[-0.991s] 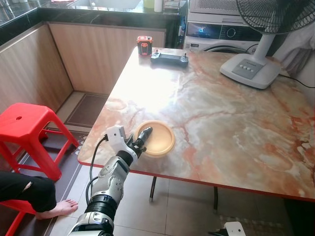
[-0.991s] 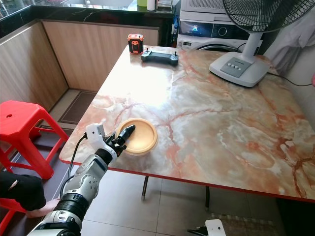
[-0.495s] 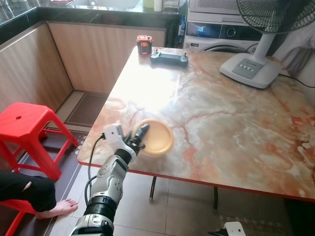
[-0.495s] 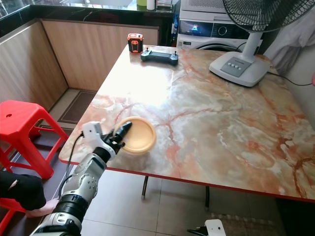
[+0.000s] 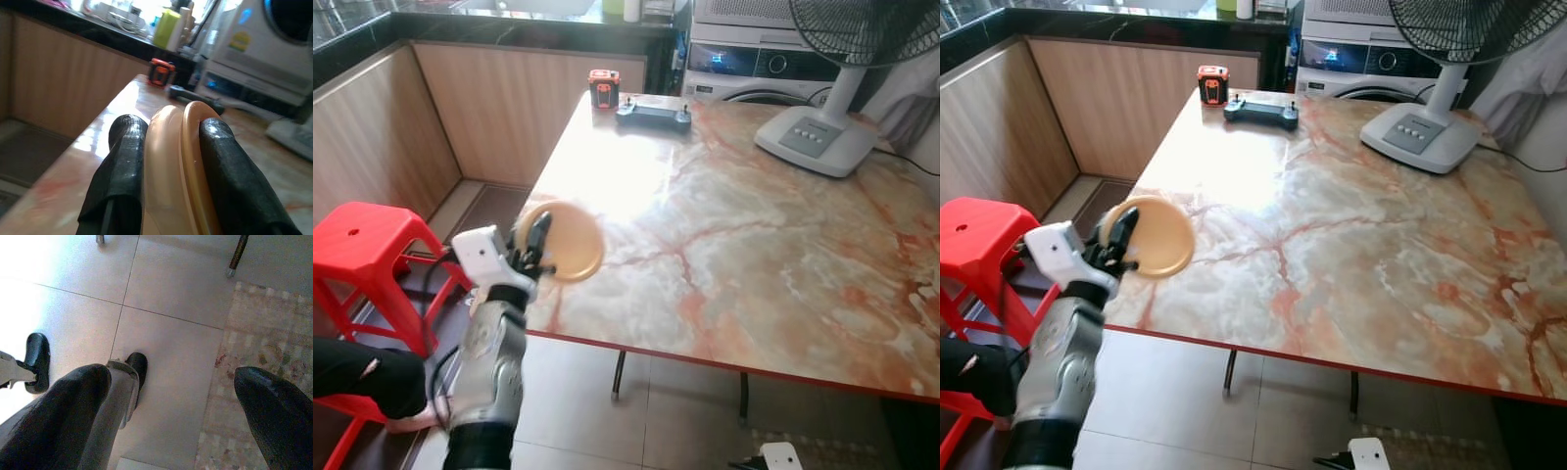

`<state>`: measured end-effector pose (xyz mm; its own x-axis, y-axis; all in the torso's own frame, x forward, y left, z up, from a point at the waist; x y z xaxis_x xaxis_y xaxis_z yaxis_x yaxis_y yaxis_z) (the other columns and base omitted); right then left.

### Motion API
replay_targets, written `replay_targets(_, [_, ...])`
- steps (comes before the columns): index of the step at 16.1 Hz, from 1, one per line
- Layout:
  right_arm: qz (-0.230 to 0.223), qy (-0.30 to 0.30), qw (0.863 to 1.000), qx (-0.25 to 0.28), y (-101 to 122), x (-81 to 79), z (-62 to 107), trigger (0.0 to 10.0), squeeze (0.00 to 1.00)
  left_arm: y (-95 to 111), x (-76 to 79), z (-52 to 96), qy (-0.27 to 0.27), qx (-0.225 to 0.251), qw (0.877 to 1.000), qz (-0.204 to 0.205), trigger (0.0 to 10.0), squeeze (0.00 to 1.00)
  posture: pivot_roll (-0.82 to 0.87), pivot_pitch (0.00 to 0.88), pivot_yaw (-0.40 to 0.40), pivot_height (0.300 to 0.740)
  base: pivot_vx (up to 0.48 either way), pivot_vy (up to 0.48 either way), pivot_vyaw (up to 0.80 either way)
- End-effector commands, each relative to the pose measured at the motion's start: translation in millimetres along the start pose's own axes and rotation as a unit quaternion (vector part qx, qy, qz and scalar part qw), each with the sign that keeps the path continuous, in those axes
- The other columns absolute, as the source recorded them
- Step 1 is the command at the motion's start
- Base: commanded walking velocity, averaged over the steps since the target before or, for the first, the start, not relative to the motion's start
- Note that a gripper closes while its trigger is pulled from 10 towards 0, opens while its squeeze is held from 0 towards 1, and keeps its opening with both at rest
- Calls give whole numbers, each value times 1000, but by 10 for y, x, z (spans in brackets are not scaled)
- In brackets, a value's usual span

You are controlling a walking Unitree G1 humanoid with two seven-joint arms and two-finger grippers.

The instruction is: Restocking fridge

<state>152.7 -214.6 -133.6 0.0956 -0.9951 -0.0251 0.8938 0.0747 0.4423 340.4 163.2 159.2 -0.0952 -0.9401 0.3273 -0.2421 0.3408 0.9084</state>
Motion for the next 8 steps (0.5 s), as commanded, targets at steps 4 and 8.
replay_targets(4, [-13, -12, 1000, 3, -40, 48, 16, 10000, 0, 151, 69, 145, 14, 18, 997, -68, 10000, 0, -4, 0, -5, 740, 0, 0, 0])
replay_targets(8, [-16, -14, 1000, 3, -66, 50, 21, 10000, 0, 154, 372, 428, -27, 7, 994, -108, 10000, 0, -6, 0, 10, 740, 0, 0, 0])
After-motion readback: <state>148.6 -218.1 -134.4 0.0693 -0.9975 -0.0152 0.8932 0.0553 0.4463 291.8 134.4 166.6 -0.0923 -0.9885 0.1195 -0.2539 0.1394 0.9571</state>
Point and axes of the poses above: a point about 5 cm out from each wrist's last joint towards the gripper, its own z axis pointing back from the gripper into the wrist, its own y axis along the axis of the wrist's last joint, x = y × z, the point moved 4 cm from there along -z, pointing out of the wrist towards the gripper, and after that the axes turned 3 degrees about z, right-handed, at the moved point
